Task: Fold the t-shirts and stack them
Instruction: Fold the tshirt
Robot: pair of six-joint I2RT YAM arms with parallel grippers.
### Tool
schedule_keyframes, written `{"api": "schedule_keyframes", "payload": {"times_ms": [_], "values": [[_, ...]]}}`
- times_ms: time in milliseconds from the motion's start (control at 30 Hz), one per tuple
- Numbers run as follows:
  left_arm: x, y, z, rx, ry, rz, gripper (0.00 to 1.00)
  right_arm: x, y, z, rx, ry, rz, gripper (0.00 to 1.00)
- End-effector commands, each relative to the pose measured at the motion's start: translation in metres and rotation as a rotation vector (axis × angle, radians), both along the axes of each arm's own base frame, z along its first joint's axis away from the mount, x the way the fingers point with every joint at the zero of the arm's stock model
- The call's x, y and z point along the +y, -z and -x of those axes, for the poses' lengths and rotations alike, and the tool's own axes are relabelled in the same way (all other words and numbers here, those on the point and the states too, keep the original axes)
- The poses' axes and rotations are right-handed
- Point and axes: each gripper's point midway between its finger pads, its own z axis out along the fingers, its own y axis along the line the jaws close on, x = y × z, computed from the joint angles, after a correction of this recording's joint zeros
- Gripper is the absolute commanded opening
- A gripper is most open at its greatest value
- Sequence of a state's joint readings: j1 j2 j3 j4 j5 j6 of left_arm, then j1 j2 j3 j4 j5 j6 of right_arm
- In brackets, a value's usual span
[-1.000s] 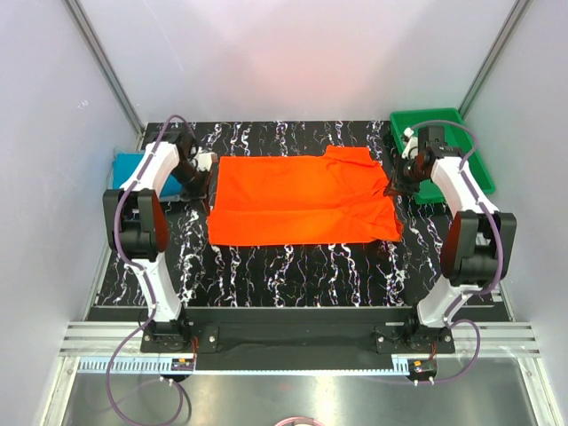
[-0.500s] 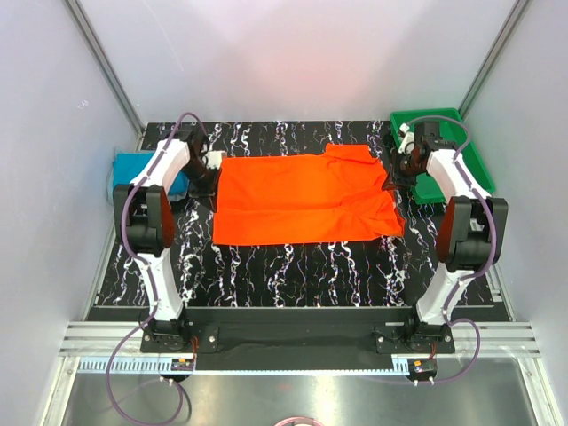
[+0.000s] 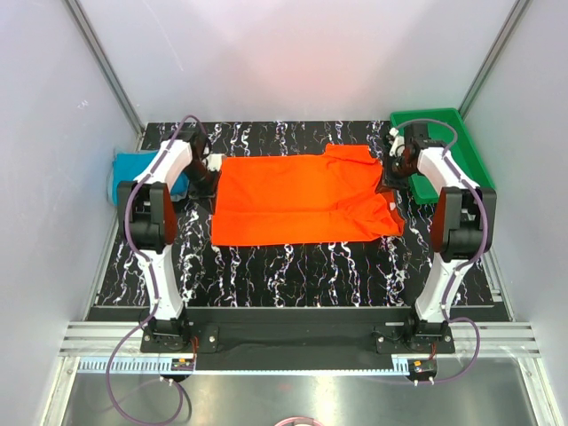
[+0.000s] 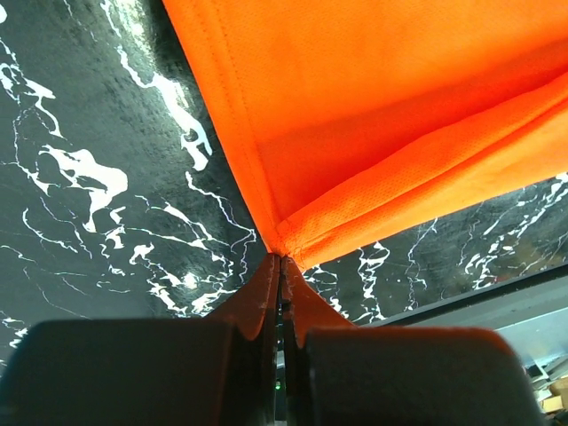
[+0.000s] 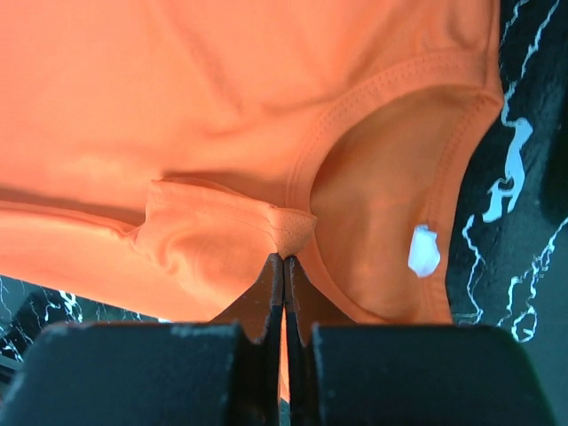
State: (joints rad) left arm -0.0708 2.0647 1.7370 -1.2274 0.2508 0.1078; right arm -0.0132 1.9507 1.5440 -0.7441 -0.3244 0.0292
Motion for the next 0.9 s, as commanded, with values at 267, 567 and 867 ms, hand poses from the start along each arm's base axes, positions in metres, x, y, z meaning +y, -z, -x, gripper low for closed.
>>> {"api": "schedule_keyframes", "payload": {"times_ms": [267, 567, 867], "values": [[0.003, 0.010, -0.029, -0.035, -0.012, -0.042, 0.02, -0.006, -0.007, -0.032, -0.079, -0.006, 0.059, 0.00], [-0.006, 0.018, -0.047, -0.061, 0.029, -0.090, 0.35, -0.004, 0.005, -0.037, -0.076, -0.038, 0.118, 0.41], [-0.035, -0.077, -0.060, -0.330, 0.106, -0.013, 0.97, 0.001, -0.078, -0.058, -0.255, -0.029, 0.101, 0.61]]}}
